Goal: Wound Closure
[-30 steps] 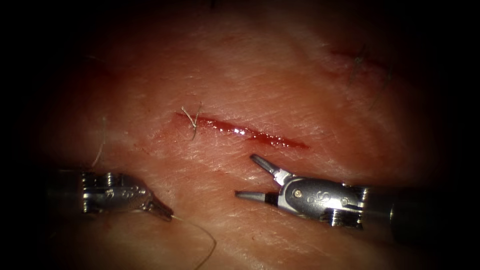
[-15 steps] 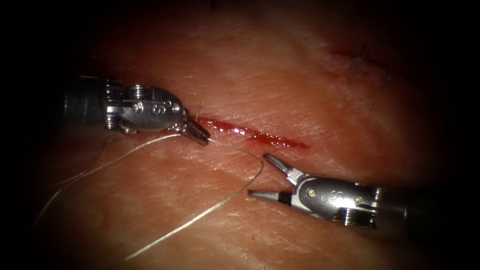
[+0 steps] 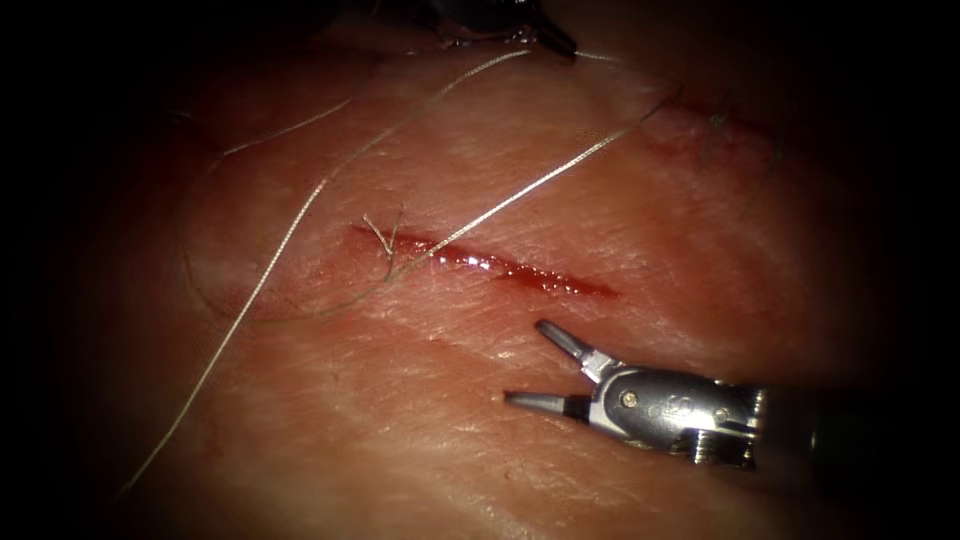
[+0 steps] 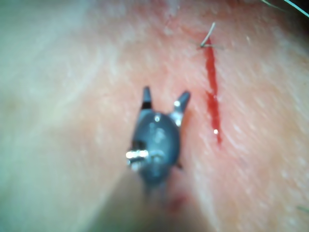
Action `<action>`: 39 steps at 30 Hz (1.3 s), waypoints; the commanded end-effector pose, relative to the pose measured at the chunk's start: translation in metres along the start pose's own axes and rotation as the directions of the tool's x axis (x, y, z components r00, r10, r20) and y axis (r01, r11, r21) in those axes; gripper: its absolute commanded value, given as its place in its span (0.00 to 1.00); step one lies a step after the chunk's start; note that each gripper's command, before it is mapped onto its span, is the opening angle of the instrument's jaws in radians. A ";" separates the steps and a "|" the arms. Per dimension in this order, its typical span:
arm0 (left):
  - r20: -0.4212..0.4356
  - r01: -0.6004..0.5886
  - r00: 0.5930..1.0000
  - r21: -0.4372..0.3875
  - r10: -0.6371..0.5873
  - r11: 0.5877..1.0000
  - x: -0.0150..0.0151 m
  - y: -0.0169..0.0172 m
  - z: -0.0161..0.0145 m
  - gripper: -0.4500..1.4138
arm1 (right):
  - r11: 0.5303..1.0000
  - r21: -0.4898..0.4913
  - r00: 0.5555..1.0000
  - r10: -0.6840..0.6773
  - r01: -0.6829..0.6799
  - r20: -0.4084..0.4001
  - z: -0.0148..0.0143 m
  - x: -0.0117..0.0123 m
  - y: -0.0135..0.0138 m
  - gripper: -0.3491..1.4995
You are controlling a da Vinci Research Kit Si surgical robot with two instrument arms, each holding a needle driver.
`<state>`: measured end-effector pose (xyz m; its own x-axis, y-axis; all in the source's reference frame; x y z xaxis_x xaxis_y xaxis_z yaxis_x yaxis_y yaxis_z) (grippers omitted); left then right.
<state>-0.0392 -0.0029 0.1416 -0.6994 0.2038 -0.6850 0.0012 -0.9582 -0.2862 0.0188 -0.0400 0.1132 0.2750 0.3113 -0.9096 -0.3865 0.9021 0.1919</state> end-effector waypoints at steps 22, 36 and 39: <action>-0.212 0.087 0.974 0.033 -0.078 0.996 0.0047 -0.0126 0.0103 0.47 | 1.000 0.008 1.000 0.006 -0.006 0.000 0.0017 -0.0008 -0.0015 0.90; -0.174 0.217 0.962 0.019 -0.210 0.976 -0.0004 -0.0078 -0.0022 0.92 | 1.000 0.025 1.000 0.005 -0.005 0.002 0.0028 -0.0011 -0.0023 0.91; -0.167 0.227 0.961 0.008 -0.222 0.974 -0.0022 -0.0052 -0.0053 0.91 | 1.000 0.026 1.000 0.005 -0.005 0.002 0.0027 -0.0010 -0.0024 0.91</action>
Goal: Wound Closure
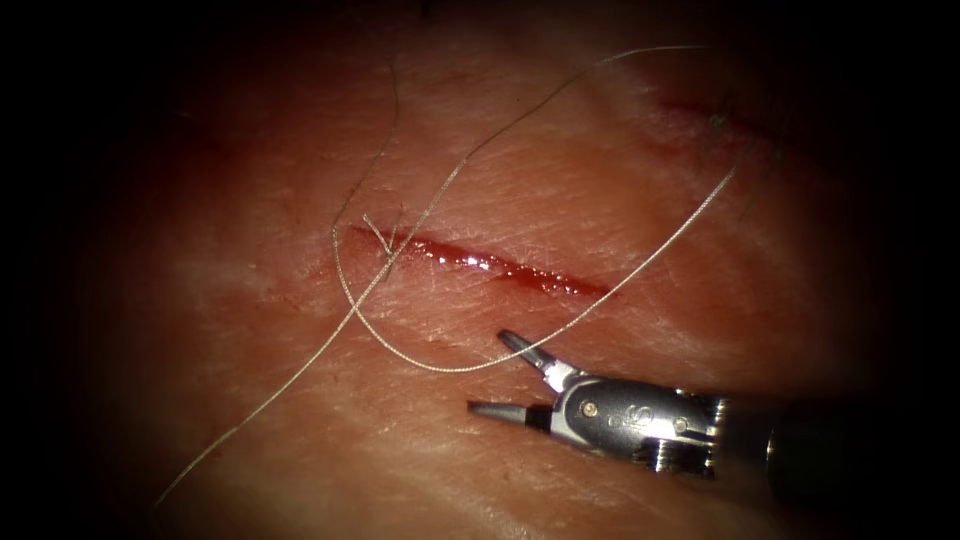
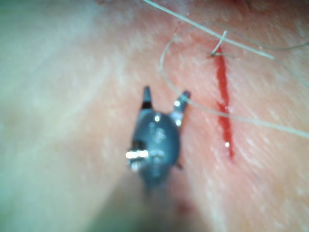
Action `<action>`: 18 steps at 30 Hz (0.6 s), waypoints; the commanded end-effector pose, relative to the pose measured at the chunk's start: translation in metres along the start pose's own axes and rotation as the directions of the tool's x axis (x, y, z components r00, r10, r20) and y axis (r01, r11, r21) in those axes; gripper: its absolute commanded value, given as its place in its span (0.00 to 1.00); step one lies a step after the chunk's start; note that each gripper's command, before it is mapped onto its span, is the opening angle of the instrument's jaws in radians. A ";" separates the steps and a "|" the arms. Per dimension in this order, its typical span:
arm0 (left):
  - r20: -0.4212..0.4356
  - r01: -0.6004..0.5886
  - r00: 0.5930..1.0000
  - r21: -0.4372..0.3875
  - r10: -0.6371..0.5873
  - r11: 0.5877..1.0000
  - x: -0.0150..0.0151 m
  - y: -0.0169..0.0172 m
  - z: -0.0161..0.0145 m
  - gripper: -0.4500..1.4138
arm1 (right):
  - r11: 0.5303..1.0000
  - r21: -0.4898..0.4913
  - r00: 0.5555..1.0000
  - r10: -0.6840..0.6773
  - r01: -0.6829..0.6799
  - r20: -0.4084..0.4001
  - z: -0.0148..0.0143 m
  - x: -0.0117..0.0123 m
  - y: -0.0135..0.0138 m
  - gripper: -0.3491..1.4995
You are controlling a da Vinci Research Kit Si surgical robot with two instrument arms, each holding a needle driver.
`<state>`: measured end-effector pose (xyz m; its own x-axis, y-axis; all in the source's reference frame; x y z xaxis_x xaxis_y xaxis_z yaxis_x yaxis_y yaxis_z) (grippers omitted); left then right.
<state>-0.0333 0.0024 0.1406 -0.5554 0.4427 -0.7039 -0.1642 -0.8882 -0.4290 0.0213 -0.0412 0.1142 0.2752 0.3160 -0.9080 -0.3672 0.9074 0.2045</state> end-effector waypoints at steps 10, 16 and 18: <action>-0.034 0.037 0.999 -0.046 -0.039 0.998 -0.0066 0.0129 -0.0052 0.89 | 1.000 0.004 1.000 0.001 -0.001 -0.001 0.0007 -0.0004 -0.0006 0.91; -0.040 0.061 0.997 -0.101 -0.065 0.993 -0.0102 0.0212 -0.0049 0.88 | 1.000 0.004 1.000 0.001 -0.001 -0.001 0.0007 -0.0004 -0.0006 0.91; -0.040 0.063 0.997 -0.110 -0.068 0.992 -0.0112 0.0230 -0.0048 0.88 | 1.000 0.004 1.000 0.001 -0.001 -0.001 0.0007 -0.0004 -0.0006 0.91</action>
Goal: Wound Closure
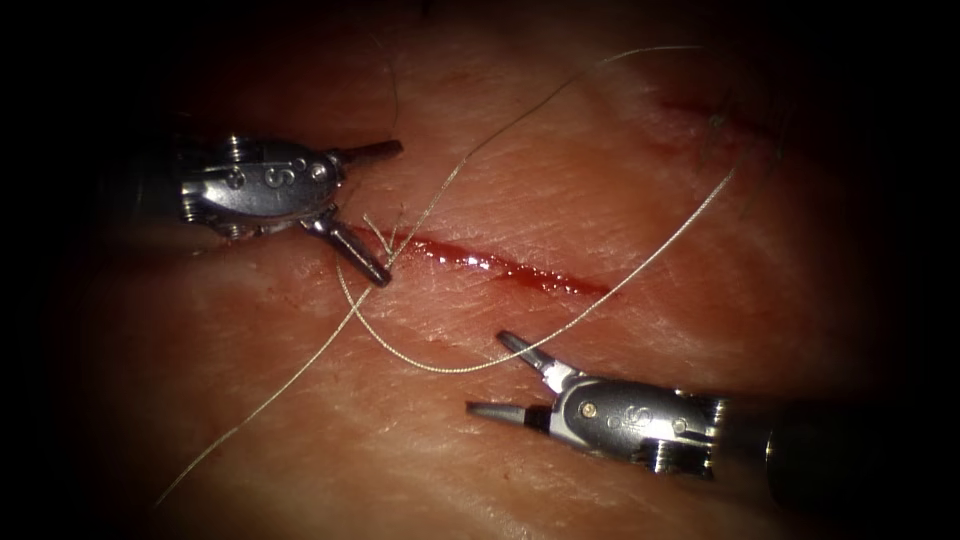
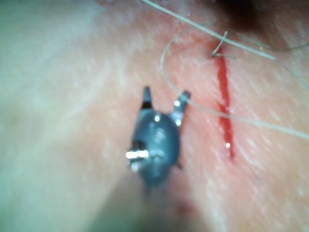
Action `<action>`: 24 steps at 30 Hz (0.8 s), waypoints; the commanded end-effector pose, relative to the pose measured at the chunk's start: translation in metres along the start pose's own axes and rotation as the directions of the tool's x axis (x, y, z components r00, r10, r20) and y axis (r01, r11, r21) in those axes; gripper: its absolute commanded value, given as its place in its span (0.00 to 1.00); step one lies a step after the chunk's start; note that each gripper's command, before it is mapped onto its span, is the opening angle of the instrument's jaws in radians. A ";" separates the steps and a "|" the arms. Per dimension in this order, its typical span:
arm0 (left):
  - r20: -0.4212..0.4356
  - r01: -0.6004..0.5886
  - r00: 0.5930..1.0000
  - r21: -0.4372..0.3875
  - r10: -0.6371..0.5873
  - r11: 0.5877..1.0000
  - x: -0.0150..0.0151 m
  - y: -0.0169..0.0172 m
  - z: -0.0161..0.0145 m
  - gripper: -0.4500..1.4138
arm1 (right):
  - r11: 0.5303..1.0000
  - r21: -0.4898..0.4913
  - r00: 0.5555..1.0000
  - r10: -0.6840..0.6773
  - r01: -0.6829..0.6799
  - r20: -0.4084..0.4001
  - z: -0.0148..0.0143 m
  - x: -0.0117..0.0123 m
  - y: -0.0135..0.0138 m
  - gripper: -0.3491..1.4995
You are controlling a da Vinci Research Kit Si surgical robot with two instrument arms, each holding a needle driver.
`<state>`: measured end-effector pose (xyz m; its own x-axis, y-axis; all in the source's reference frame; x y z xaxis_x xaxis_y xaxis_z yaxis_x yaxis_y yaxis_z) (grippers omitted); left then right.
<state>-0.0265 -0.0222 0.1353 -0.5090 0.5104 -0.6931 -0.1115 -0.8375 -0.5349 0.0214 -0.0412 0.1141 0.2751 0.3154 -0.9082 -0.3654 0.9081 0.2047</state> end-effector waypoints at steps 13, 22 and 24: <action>0.128 0.090 0.988 0.013 -0.090 0.996 -0.0067 0.0063 -0.0004 0.81 | 1.000 0.003 1.000 0.001 -0.001 -0.001 0.0006 -0.0004 -0.0006 0.91; 0.218 0.080 0.972 0.028 -0.084 0.996 -0.0082 0.0081 0.0010 0.69 | 1.000 0.004 1.000 0.001 -0.001 -0.002 0.0005 -0.0004 -0.0006 0.91; 0.224 0.088 0.971 0.012 -0.088 0.996 -0.0083 0.0081 0.0010 0.51 | 1.000 0.004 1.000 0.001 -0.001 -0.002 0.0005 -0.0004 -0.0006 0.91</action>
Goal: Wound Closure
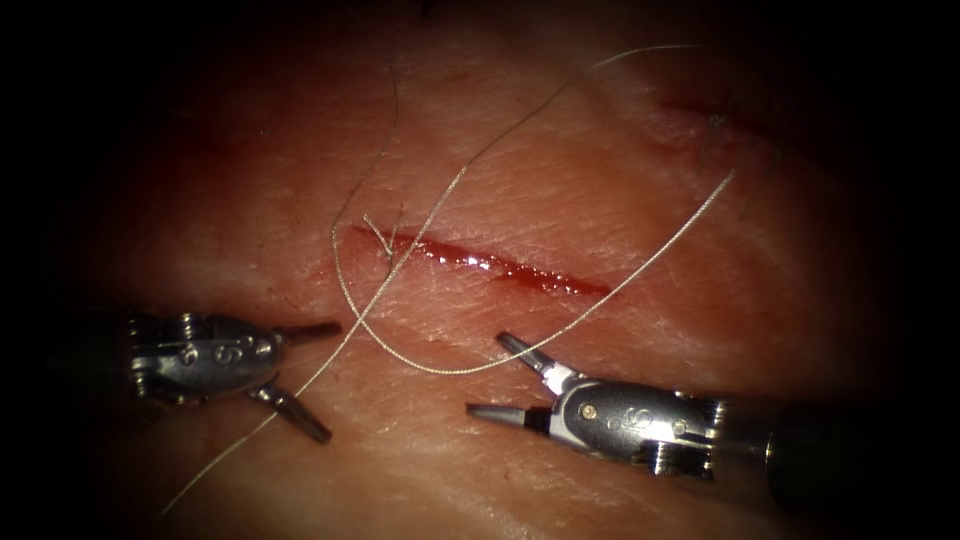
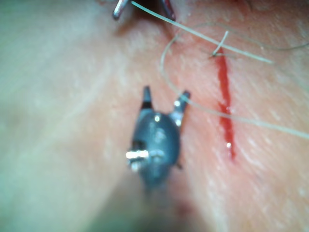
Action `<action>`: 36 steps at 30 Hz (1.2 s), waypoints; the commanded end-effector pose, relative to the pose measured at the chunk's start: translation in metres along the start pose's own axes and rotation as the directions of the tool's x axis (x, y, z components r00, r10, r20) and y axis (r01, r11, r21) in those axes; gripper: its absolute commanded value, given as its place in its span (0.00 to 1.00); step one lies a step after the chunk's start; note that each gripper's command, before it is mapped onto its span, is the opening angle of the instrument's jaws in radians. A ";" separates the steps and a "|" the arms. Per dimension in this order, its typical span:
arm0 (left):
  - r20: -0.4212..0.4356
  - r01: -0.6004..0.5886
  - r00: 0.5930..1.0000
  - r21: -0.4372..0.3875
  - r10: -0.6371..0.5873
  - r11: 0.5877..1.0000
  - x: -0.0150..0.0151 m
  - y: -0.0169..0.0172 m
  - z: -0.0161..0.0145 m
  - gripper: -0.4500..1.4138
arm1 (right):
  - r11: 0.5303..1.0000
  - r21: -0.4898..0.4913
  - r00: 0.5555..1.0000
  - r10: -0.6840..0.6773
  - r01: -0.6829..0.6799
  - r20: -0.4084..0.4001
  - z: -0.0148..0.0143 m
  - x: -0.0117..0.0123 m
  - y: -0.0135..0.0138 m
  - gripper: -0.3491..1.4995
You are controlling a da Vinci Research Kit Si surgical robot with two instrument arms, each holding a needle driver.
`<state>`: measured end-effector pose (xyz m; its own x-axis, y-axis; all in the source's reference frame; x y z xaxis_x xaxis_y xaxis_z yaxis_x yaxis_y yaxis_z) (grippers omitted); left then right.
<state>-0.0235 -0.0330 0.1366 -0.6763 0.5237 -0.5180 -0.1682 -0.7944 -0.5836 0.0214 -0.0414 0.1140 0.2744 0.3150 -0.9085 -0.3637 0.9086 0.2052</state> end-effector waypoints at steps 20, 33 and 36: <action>-0.052 -0.076 0.996 -0.046 0.074 0.996 0.0145 -0.0062 0.0018 0.00 | 1.000 0.003 1.000 0.004 -0.004 -0.002 0.0005 -0.0007 -0.0008 0.91; -0.083 -0.091 0.993 -0.073 0.085 0.993 0.0203 -0.0122 0.0069 0.00 | 1.000 0.004 1.000 0.010 -0.010 0.002 -0.0009 -0.0003 0.0001 0.90; -0.091 -0.091 0.992 -0.071 0.084 0.993 0.0209 -0.0135 0.0075 0.00 | 1.000 0.005 1.000 0.010 -0.010 0.002 -0.0010 -0.0004 0.0002 0.90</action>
<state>-0.0408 -0.0130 0.1383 -0.6164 0.4829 -0.6220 -0.0568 -0.8151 -0.5765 0.0198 -0.0412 0.1135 0.2736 0.3240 -0.9056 -0.3641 0.9064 0.2143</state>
